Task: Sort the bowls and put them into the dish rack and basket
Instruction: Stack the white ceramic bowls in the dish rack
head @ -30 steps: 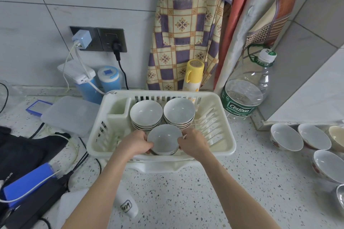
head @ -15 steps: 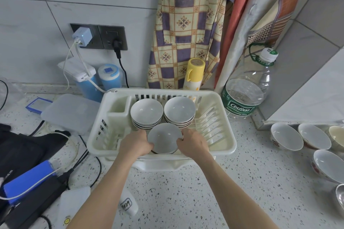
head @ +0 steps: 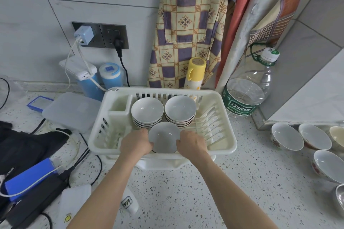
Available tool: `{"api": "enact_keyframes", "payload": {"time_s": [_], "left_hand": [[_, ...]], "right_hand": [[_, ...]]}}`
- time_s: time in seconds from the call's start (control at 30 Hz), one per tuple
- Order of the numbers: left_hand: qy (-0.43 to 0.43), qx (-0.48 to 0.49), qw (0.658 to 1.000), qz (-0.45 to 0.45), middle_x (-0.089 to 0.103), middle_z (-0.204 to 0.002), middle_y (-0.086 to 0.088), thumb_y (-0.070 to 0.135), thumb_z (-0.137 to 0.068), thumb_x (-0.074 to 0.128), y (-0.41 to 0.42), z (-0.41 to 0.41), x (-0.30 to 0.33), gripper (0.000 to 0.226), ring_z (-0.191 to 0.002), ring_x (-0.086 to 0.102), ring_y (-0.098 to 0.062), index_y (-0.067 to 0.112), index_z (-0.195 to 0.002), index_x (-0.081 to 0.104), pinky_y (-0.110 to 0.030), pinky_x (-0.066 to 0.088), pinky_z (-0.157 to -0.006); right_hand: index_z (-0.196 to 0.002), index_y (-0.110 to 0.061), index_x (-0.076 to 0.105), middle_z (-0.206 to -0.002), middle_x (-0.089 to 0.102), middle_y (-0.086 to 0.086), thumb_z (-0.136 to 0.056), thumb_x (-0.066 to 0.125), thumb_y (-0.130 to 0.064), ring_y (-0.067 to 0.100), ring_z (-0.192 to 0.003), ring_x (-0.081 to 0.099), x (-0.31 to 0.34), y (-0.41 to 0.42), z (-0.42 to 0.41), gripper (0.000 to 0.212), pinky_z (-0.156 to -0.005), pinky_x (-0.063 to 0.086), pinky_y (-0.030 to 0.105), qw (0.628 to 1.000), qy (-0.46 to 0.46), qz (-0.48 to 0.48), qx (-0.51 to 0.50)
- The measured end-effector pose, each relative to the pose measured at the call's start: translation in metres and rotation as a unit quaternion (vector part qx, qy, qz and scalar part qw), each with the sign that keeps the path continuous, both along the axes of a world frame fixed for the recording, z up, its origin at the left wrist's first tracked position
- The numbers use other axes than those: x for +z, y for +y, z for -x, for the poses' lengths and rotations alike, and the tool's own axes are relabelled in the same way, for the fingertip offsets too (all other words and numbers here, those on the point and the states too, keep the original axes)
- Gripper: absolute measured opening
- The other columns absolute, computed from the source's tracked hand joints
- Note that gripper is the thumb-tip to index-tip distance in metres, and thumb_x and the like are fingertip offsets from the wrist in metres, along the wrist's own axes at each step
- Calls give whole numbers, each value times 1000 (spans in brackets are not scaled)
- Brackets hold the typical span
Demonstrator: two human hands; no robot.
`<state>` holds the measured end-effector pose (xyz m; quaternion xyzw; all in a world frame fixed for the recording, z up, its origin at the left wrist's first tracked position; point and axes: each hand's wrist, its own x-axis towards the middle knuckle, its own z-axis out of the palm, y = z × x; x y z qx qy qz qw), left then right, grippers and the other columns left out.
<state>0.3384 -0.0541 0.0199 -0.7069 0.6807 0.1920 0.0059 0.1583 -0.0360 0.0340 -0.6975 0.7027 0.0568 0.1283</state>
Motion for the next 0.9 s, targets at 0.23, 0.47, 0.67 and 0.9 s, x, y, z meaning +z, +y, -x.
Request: {"api": "enact_keyframes", "payload": {"time_s": [0.23, 0.47, 0.67, 0.9], "left_hand": [[37, 3, 999, -1, 68, -102, 5, 33, -80, 58, 1, 0, 4, 30, -88, 60, -22, 32, -109, 63, -29, 39, -68], [20, -7, 1000, -5, 70, -102, 4, 35, -83, 57, 3, 2, 9, 26, -93, 63, -22, 30, -107, 65, -30, 40, -72], [129, 103, 978, 124, 71, -85, 3, 35, -90, 54, 15, 2, 18, 22, -76, 66, -23, 19, -97, 68, -35, 56, -71], [343, 138, 901, 228, 67, -77, 16, 25, -94, 60, 31, 17, 29, 13, -68, 63, 3, 30, -104, 67, -23, 48, -61]], "right_hand": [[-114, -6, 60, -113, 67, 11, -99, 43, -20, 30, -101, 66, 2, -2, -3, 27, -69, 46, 31, 999, 23, -26, 21], [-115, -9, 61, -113, 67, 9, -98, 41, -15, 29, -103, 66, 2, 1, -5, 27, -69, 46, 32, 999, 25, -25, -3], [-81, -12, 58, -61, 50, 0, -97, 39, -27, 29, -60, 53, 10, 15, 2, 29, -52, 33, 26, 979, -98, 157, -90], [-91, -22, 73, -43, 51, -4, -93, 57, -25, 13, -37, 45, 25, 60, 64, 17, -42, 38, 28, 877, -333, 310, -154]]}}
